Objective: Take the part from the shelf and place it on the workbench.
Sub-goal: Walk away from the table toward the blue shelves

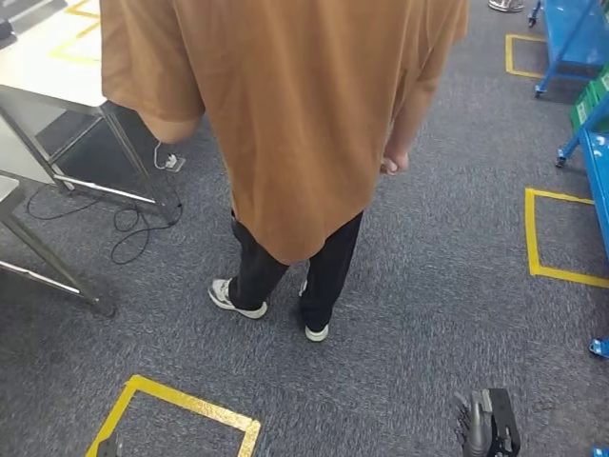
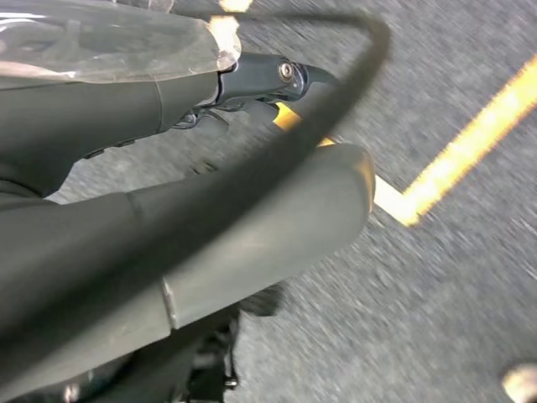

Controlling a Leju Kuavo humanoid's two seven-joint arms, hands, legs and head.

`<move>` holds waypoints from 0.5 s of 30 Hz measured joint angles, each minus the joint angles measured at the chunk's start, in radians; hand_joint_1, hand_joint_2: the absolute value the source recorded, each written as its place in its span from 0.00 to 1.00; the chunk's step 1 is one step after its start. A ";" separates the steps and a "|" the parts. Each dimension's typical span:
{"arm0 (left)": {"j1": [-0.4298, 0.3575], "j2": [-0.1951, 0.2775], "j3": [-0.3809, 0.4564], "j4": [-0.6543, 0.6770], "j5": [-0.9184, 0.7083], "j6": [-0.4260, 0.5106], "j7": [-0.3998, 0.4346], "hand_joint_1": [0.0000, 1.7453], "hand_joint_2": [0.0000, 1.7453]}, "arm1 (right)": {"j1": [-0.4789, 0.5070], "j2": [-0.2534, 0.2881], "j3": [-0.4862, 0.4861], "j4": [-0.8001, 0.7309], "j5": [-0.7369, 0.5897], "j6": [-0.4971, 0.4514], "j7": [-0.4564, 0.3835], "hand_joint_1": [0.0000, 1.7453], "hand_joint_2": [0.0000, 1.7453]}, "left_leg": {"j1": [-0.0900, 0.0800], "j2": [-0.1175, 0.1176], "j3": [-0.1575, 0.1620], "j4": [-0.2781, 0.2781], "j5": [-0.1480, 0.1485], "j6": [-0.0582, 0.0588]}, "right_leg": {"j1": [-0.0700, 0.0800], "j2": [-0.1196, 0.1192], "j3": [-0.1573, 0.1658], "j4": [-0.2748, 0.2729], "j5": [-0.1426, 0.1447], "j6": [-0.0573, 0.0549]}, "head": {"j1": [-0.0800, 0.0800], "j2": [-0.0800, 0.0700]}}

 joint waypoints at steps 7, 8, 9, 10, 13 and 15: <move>-0.008 -0.002 0.001 0.001 0.002 0.000 0.000 0.00 0.00 | -0.010 0.002 -0.001 0.004 -0.004 0.000 -0.002 0.00 0.00 | 0.009 0.020 -0.029 0.104 -0.058 -0.040 | 0.005 0.017 0.004 -0.068 0.147 -0.056 | -0.016 0.000; -0.010 -0.003 0.001 0.001 0.002 0.000 0.000 0.00 0.00 | -0.011 0.002 -0.001 0.005 -0.004 0.000 -0.002 0.00 0.00 | 0.011 0.019 -0.068 0.171 -0.080 -0.044 | 0.005 0.022 0.012 -0.073 0.144 -0.060 | -0.023 0.000; -0.010 -0.004 0.001 0.001 0.002 0.000 0.000 0.00 0.00 | -0.012 0.002 -0.001 0.005 -0.004 0.001 -0.002 0.00 0.00 | 0.012 0.019 -0.113 0.239 -0.108 -0.047 | 0.007 0.027 0.018 -0.077 0.140 -0.063 | -0.029 0.000; -0.010 -0.005 0.001 0.001 0.002 0.000 0.000 0.00 0.00 | -0.013 0.002 -0.001 0.005 -0.004 0.001 -0.001 0.00 0.00 | 0.013 0.019 -0.154 0.292 -0.131 -0.049 | 0.008 0.034 0.025 -0.078 0.135 -0.065 | -0.032 0.000; -0.007 -0.007 0.001 0.001 0.003 0.000 0.001 0.00 0.00 | -0.013 0.002 -0.001 0.006 -0.004 0.002 0.000 0.00 0.00 | 0.015 0.016 -0.197 0.262 -0.080 -0.048 | 0.009 0.058 0.050 -0.079 0.118 -0.066 | -0.041 0.000; -0.007 -0.006 0.001 0.001 0.003 0.000 0.001 0.00 0.00 | -0.015 0.002 0.000 0.006 -0.004 0.005 0.001 0.00 0.00 | 0.016 -0.003 -0.172 0.134 0.022 -0.043 | 0.009 0.071 0.064 -0.079 0.109 -0.062 | -0.048 0.000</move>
